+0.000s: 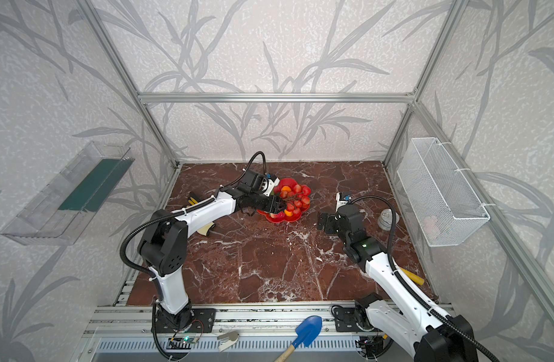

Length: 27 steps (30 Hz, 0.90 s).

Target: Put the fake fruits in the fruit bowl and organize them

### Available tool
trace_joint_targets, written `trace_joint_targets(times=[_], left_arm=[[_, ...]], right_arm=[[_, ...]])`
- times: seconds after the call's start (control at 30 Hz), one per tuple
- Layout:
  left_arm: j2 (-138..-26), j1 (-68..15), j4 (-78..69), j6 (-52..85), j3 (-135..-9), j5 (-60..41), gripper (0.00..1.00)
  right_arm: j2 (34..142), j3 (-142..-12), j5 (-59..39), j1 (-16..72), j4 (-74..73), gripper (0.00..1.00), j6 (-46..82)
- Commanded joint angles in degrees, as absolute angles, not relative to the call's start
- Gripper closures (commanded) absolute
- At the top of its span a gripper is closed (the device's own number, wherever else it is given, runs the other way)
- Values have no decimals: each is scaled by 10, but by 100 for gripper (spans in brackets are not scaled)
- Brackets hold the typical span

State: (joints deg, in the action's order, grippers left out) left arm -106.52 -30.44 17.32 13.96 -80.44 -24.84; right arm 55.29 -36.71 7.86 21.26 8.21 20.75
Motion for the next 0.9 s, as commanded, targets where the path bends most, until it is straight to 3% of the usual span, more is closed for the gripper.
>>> trace_joint_targets(times=[0.0, 0.27, 0.47, 0.53, 0.63, 0.73, 0.87], left_arm=[[-1016, -297, 152, 139, -790, -218, 22], [-895, -271, 81, 149, -704, -149, 21], [-678, -254, -52, 84, -495, 83, 12], [-602, -248, -162, 75, -382, 198, 7], [-518, -214, -329, 24, -216, 285, 0], [-508, -184, -315, 22, -176, 348, 0], [-613, -153, -388, 17, -155, 338, 0]], right_arm=[[553, -369, 76, 208, 78, 1, 199], [557, -371, 77, 204, 83, 1, 195], [565, -370, 95, 204, 75, 1, 144], [563, -358, 109, 203, 50, 1, 119], [554, -324, 142, 202, -13, 1, 59], [561, -293, 176, 194, -69, 1, 13], [602, -260, 189, 167, -152, 1, 0]])
